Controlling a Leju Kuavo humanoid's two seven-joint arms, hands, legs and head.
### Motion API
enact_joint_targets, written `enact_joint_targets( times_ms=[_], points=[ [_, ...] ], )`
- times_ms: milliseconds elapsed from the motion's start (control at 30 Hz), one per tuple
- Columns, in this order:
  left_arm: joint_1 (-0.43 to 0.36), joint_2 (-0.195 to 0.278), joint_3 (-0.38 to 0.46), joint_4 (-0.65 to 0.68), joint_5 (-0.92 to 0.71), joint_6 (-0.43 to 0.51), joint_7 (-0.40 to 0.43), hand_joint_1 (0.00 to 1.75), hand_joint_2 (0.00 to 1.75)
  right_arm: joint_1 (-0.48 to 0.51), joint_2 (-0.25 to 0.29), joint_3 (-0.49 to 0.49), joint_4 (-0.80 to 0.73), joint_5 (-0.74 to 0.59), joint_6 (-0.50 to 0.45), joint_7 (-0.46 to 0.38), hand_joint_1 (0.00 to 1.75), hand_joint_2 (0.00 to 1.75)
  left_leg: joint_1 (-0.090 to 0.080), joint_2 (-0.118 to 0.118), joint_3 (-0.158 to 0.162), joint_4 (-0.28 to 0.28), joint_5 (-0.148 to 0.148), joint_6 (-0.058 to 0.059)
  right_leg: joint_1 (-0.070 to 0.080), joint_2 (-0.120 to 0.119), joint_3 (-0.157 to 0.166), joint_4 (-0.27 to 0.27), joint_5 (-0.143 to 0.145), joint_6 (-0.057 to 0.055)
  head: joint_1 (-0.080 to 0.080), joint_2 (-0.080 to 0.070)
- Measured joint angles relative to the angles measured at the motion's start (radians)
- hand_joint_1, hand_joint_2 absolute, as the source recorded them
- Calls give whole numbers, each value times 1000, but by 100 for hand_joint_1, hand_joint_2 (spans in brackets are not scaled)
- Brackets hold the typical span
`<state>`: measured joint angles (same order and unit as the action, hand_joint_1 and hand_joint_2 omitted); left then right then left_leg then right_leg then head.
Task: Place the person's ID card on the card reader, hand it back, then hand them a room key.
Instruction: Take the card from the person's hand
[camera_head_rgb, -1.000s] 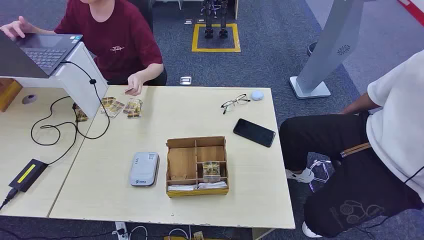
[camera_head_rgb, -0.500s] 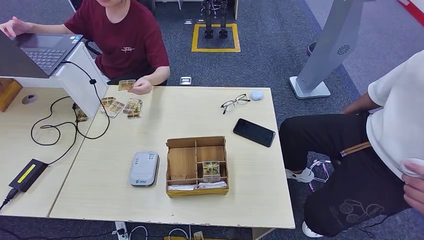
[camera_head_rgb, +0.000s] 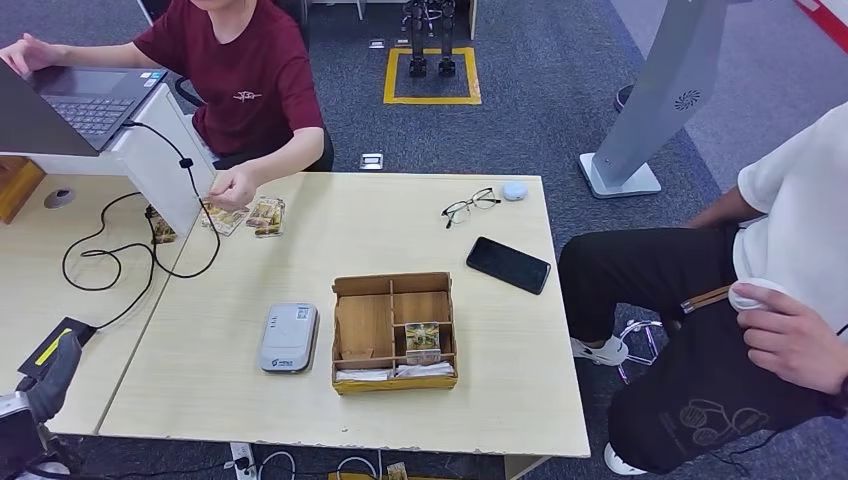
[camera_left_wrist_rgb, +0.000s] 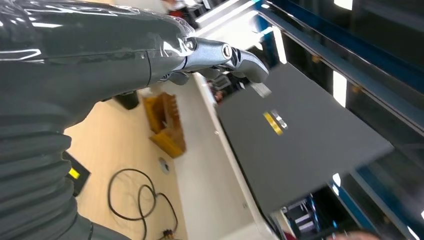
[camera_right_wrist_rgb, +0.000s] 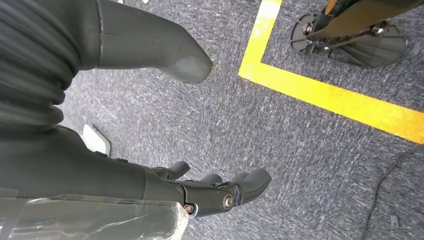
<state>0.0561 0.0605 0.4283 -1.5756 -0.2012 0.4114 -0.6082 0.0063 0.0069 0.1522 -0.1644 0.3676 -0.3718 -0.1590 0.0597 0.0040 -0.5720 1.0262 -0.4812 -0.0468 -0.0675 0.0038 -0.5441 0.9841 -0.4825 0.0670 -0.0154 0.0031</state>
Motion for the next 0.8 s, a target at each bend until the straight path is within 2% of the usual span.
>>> enact_joint_targets(
  times_ms=[200, 467, 800],
  points=[
    [-6, 50, -126, -5, -184, 36, 21, 0, 175, -4, 0, 10, 0, 12, 9, 0, 0, 175, 0, 0, 0, 0, 0, 0, 0, 0, 0, 0, 0, 0, 0, 0],
    [-44, 121, -285, 2, -414, 91, 90, 0, 175, -15, 0, 26, -1, 33, 20, 1, 0, 175, 0, 0, 0, 0, 0, 0, 0, 0, 0, 0, 1, 0, 0, 0],
    [-100, 189, -433, 42, -632, 153, 167, 0, 175, -27, 3, 37, -3, 57, 27, 8, 0, 175, 0, 1, -1, 1, 1, 1, 0, 1, -1, 0, 1, 0, 0, 0]
  ],
)
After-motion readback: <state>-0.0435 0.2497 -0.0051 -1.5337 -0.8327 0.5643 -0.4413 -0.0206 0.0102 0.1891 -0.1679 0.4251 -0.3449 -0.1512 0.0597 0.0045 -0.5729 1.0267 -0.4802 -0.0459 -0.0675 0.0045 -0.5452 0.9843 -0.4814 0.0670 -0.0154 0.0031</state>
